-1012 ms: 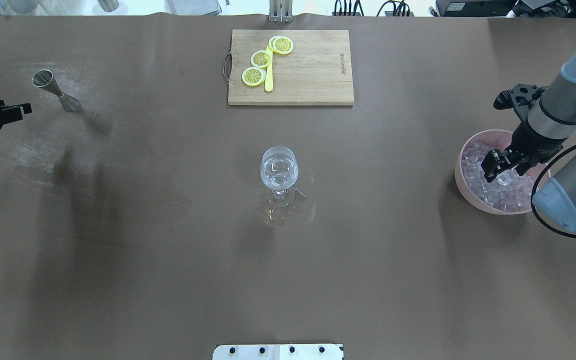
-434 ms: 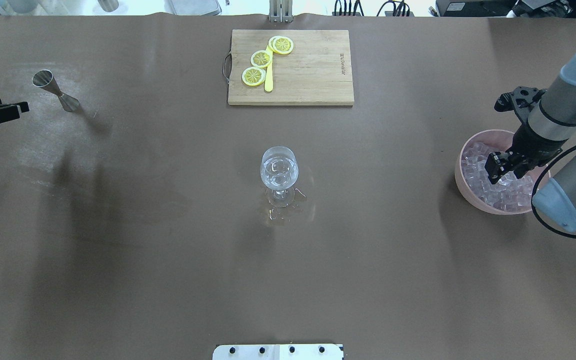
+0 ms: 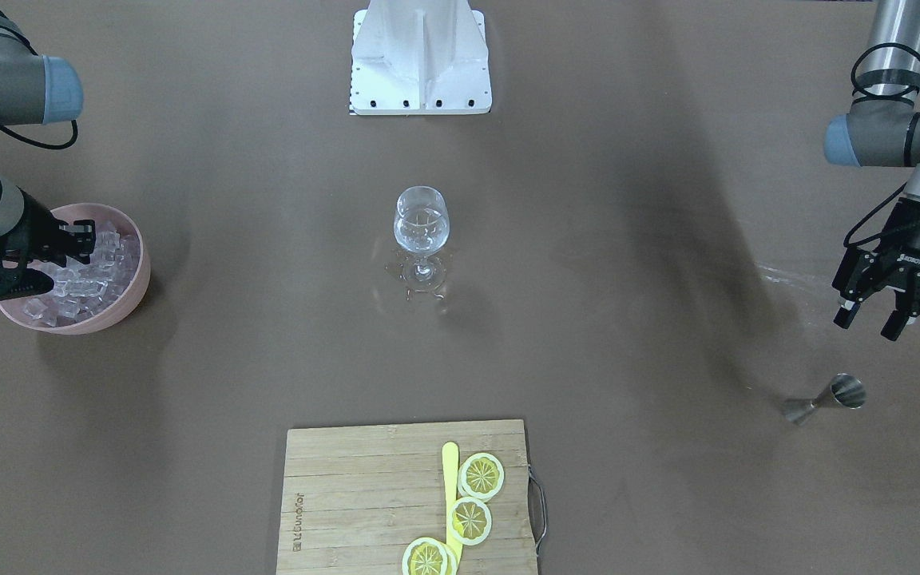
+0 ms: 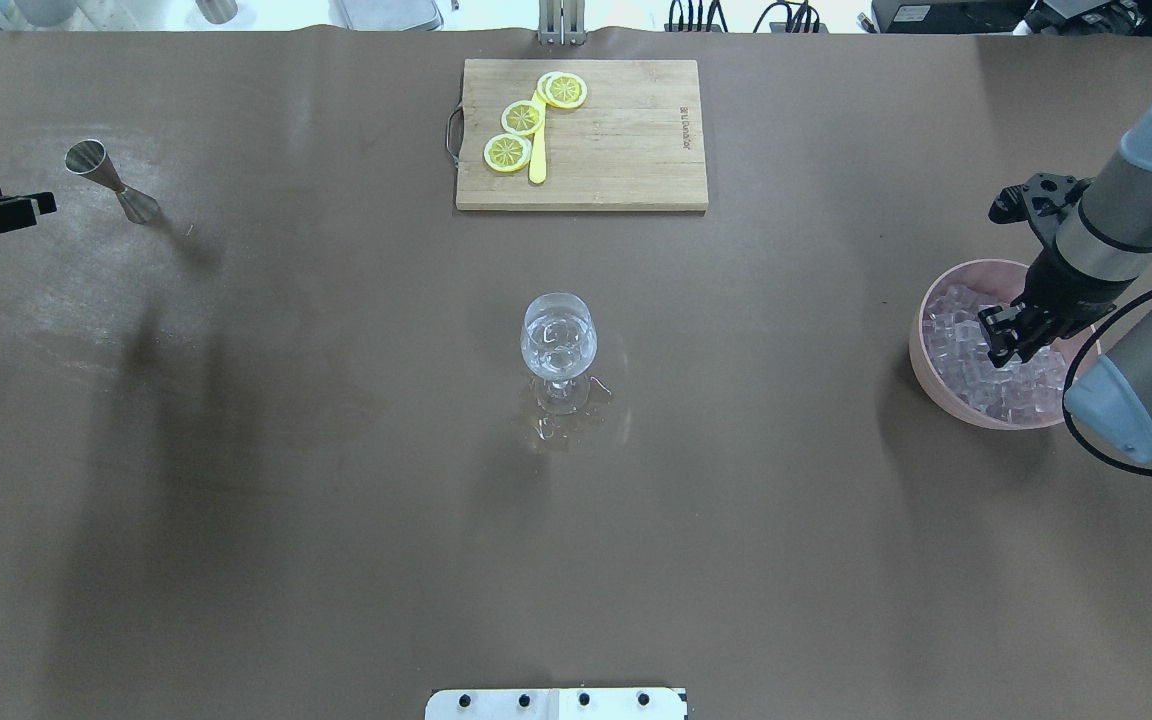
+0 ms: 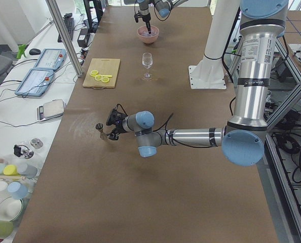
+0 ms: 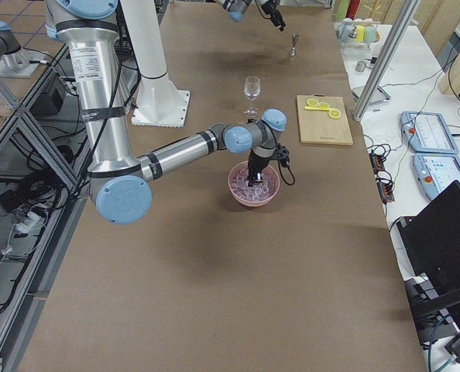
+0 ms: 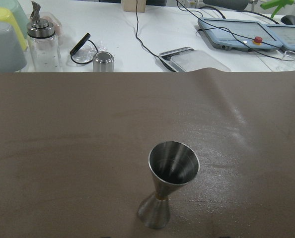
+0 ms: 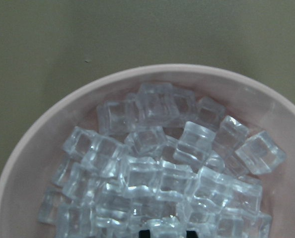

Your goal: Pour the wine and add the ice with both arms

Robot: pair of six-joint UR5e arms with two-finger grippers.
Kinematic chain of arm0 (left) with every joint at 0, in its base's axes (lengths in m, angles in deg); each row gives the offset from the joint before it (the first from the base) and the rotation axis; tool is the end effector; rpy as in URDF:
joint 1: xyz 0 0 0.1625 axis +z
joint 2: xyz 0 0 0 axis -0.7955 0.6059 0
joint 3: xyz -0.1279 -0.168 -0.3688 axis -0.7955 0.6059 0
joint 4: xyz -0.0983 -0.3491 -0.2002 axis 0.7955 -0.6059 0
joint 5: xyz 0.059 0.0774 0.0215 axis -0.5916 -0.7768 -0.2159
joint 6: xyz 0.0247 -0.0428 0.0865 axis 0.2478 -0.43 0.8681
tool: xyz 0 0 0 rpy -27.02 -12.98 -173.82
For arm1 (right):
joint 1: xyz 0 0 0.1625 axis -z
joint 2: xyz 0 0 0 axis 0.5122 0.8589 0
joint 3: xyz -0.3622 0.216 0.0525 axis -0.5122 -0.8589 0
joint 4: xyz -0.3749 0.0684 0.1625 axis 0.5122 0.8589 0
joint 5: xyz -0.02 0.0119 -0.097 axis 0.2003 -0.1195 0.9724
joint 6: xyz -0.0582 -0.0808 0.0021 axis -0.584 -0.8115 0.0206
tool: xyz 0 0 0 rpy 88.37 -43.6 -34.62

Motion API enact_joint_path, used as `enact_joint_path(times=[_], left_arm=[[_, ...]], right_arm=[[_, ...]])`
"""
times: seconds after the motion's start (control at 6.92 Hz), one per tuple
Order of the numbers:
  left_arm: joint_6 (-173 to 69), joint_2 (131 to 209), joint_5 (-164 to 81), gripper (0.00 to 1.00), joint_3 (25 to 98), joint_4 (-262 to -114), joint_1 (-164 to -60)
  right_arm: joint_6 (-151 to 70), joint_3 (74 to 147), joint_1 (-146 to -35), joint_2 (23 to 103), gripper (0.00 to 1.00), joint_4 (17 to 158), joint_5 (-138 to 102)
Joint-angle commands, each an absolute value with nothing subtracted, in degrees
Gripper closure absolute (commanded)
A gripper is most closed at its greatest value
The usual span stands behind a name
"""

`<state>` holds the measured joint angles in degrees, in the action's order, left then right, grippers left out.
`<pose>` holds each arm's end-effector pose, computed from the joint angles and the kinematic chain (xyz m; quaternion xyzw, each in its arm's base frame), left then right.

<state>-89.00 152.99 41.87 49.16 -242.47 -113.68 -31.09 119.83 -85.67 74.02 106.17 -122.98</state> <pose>0.1629 -0.5166 0.5799 0.3784 0.4566 -0.0840 0.8008 -0.2570 -0.4900 0.4872 -0.0497 -0.3455 -0.1206 0.9293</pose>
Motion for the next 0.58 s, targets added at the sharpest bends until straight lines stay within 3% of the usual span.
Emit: enact_joint_path(times=[0.0,0.43], left_arm=[[-89.0,153.0,42.6,0.22,49.3,-242.2,-114.3],[-88.9,153.5,56.3,0.23,49.5,-240.0,-122.5]], right_arm=[[-32.2,120.3,-86.0,73.9,1.0,106.2,-124.4],[-31.6,124.7,-90.9,70.2,1.0,108.7,-127.9]])
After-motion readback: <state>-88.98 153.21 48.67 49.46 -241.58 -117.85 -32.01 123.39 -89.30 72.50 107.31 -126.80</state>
